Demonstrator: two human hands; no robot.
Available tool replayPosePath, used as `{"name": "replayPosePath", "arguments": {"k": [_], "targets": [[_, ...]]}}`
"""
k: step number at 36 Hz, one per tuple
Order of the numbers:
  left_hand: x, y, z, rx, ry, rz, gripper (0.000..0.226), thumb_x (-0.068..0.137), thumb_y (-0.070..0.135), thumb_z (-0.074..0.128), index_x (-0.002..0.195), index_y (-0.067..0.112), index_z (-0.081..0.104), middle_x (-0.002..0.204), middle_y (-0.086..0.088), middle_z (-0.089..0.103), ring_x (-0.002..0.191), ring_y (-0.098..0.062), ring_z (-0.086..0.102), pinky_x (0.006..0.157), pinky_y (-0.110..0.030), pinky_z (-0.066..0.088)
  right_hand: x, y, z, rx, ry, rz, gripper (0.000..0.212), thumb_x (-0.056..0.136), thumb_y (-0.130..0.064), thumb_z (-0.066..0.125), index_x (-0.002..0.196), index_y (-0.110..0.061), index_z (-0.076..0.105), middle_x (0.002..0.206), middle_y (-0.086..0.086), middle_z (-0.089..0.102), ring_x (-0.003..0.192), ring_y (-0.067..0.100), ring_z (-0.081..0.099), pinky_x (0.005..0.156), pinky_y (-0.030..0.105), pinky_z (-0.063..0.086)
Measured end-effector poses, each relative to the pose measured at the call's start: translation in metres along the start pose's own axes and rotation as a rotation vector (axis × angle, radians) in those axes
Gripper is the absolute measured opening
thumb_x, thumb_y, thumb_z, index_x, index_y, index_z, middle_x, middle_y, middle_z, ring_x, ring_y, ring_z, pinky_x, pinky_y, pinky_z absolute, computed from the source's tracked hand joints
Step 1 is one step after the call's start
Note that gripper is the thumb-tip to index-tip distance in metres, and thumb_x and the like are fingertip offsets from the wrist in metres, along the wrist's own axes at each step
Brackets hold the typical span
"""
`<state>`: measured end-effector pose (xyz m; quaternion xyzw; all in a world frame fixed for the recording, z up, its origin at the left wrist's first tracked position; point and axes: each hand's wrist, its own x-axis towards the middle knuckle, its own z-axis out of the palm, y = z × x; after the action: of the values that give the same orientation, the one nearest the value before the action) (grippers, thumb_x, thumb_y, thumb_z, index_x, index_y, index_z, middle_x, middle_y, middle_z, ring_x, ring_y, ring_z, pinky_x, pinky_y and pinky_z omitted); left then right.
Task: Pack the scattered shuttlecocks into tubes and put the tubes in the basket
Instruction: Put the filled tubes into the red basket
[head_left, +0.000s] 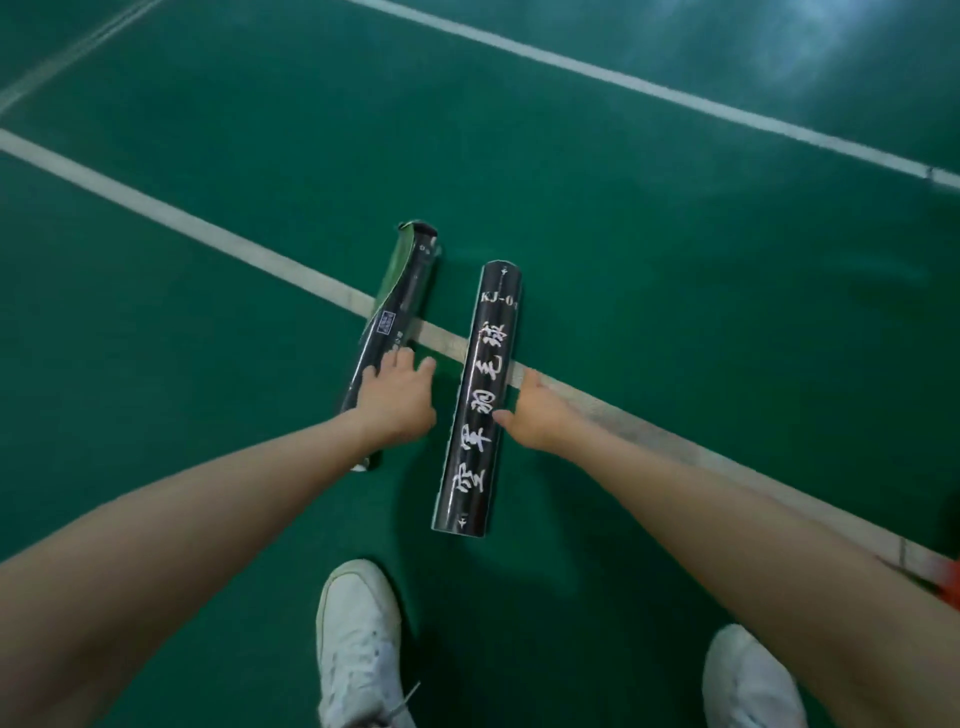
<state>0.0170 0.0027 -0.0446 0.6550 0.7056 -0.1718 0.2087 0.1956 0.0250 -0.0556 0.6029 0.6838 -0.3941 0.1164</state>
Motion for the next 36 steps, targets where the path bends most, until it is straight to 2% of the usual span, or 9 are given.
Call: {"name": "replayPosePath", "arguments": {"k": [3, 7, 10, 13, 20, 23, 27, 29, 36], "targets": [[0.015, -0.023, 0.034, -0.185, 0.052, -0.204, 0.085, 0.085, 0.022, 0.060, 0.150, 0.018, 0.005, 0.152, -0.015, 0.008, 0.141, -0.037, 0.009, 0.115, -0.053, 0.016, 0.021, 0.002, 0.036, 0.165, -0.134, 0.122, 0.111, 0.087, -0.051, 0.060, 0.146, -0.008, -0.023, 0.154, 0.022, 0.020, 0.130, 0.037, 0.042, 0.104, 0.045, 0.041], [0.020, -0.041, 0.070, -0.393, 0.045, -0.437, 0.097, 0.086, 0.030, 0.065, 0.151, 0.021, -0.007, 0.154, -0.019, 0.005, 0.139, -0.041, 0.017, 0.113, -0.053, 0.019, 0.027, 0.000, 0.071, 0.360, -0.168, 0.151, 0.136, 0.069, -0.055, 0.077, 0.143, -0.020, -0.032, 0.154, 0.014, 0.021, 0.132, 0.033, 0.040, 0.106, 0.045, 0.040], [0.023, -0.054, 0.082, -0.561, 0.071, -0.534, 0.107, 0.077, 0.030, 0.077, 0.152, 0.023, 0.000, 0.147, -0.020, 0.030, 0.134, -0.039, 0.029, 0.110, -0.050, 0.027, 0.025, 0.000, 0.088, 0.509, -0.099, 0.149, 0.132, 0.069, -0.048, 0.080, 0.146, -0.025, -0.025, 0.149, 0.010, 0.030, 0.126, 0.029, 0.046, 0.104, 0.042, 0.041], [0.020, -0.060, 0.086, -0.824, -0.006, -0.630, 0.095, 0.066, 0.037, 0.085, 0.140, 0.011, 0.029, 0.134, -0.017, 0.049, 0.122, -0.038, 0.046, 0.103, -0.048, 0.040, 0.022, -0.002, 0.098, 0.614, -0.034, 0.187, 0.117, 0.075, -0.036, 0.076, 0.147, -0.027, -0.015, 0.141, 0.009, 0.038, 0.112, 0.026, 0.051, 0.097, 0.039, 0.046], [0.000, -0.027, 0.075, -1.071, 0.025, -0.494, 0.062, 0.071, 0.031, 0.079, 0.116, 0.006, 0.045, 0.105, -0.008, 0.058, 0.090, -0.024, 0.059, 0.075, -0.033, 0.051, 0.009, 0.007, 0.066, 0.671, 0.198, 0.125, 0.099, 0.076, -0.042, 0.066, 0.149, -0.036, 0.000, 0.128, 0.007, 0.048, 0.100, 0.024, 0.057, 0.087, 0.038, 0.048], [-0.010, -0.006, 0.045, -1.216, -0.011, -0.383, 0.036, 0.074, 0.028, 0.077, 0.090, 0.009, 0.051, 0.087, -0.008, 0.061, 0.068, -0.018, 0.057, 0.059, -0.026, 0.046, -0.006, 0.017, 0.033, 0.654, 0.303, 0.086, 0.091, 0.077, -0.047, 0.063, 0.150, -0.031, 0.011, 0.135, 0.000, 0.048, 0.107, 0.018, 0.053, 0.088, 0.034, 0.042], [-0.028, 0.032, -0.002, -1.231, -0.018, -0.245, 0.066, 0.054, 0.041, 0.080, 0.106, 0.011, 0.052, 0.098, -0.008, 0.065, 0.082, -0.025, 0.064, 0.077, -0.038, 0.055, -0.043, 0.028, -0.010, 0.713, 0.331, 0.078, 0.084, 0.084, -0.042, 0.063, 0.151, -0.031, 0.014, 0.129, -0.004, 0.055, 0.101, 0.017, 0.054, 0.088, 0.031, 0.042], [-0.036, 0.054, -0.027, -1.227, -0.014, -0.149, 0.064, 0.065, 0.034, 0.079, 0.116, 0.012, 0.047, 0.104, -0.009, 0.062, 0.088, -0.025, 0.064, 0.082, -0.039, 0.056, -0.064, 0.036, -0.033, 0.760, 0.360, 0.081, 0.083, 0.084, -0.040, 0.064, 0.151, -0.032, 0.015, 0.128, -0.005, 0.056, 0.100, 0.017, 0.054, 0.092, 0.030, 0.042], [-0.074, 0.145, -0.109, -1.274, -0.042, 0.025, 0.051, 0.076, 0.024, 0.075, 0.118, 0.011, 0.049, 0.092, -0.004, 0.060, 0.066, -0.016, 0.056, 0.058, -0.026, 0.046, -0.152, 0.094, -0.107, 0.806, 0.477, 0.088, 0.083, 0.081, -0.043, 0.064, 0.149, -0.040, 0.016, 0.126, -0.008, 0.056, 0.100, 0.019, 0.061, 0.095, 0.041, 0.048]]}}
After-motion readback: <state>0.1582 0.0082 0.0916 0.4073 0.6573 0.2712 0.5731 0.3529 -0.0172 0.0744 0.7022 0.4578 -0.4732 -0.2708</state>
